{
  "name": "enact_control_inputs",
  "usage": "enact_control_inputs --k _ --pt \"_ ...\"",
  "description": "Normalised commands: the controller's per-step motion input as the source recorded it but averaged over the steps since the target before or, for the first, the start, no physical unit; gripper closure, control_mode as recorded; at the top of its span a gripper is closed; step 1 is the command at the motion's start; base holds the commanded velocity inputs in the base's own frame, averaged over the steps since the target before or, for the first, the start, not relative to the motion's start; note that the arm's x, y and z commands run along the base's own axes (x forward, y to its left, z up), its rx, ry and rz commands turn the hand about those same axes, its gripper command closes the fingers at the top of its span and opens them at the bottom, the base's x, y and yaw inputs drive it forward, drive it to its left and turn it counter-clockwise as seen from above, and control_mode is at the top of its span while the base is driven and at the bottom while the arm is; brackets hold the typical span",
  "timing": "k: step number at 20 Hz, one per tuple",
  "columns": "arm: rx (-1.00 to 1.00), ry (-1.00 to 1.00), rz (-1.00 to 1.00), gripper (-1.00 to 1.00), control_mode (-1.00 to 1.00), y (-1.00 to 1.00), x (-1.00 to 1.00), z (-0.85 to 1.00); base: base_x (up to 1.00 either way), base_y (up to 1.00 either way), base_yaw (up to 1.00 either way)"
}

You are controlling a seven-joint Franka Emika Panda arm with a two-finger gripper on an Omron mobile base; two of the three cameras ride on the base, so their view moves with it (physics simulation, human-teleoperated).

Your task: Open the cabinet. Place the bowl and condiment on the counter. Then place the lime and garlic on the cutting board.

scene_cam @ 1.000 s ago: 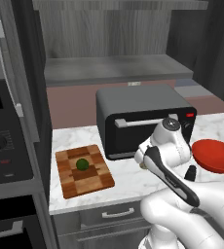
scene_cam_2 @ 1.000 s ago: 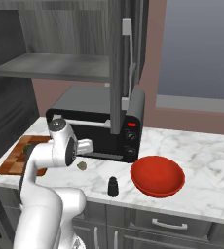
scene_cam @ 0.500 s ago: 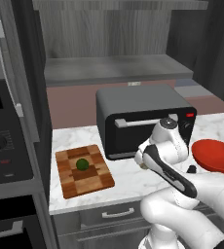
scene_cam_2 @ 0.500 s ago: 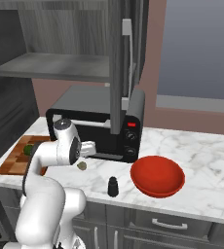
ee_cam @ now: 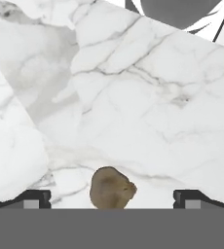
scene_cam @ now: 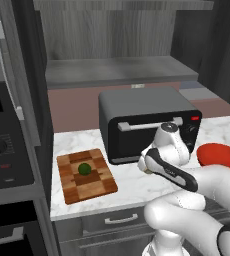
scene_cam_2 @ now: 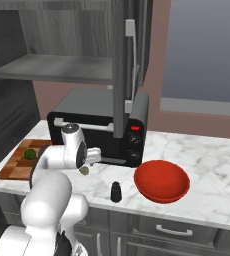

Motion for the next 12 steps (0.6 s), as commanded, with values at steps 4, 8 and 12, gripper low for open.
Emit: enact_control_inputs --k 4,8,12 --pt "0.0 0.0 0.0 -1.0 -1.0 0.14 0.0 -0.57 0.0 0.0 0.0" --pt "0.0 -0.01 0.0 -1.0 -1.0 0.12 0.0 -0.55 0.0 0.0 0.0" --pt "0.0 -0.06 0.0 -1.0 -1.0 0.01 0.01 -0.49 0.0 0.0 0.0"
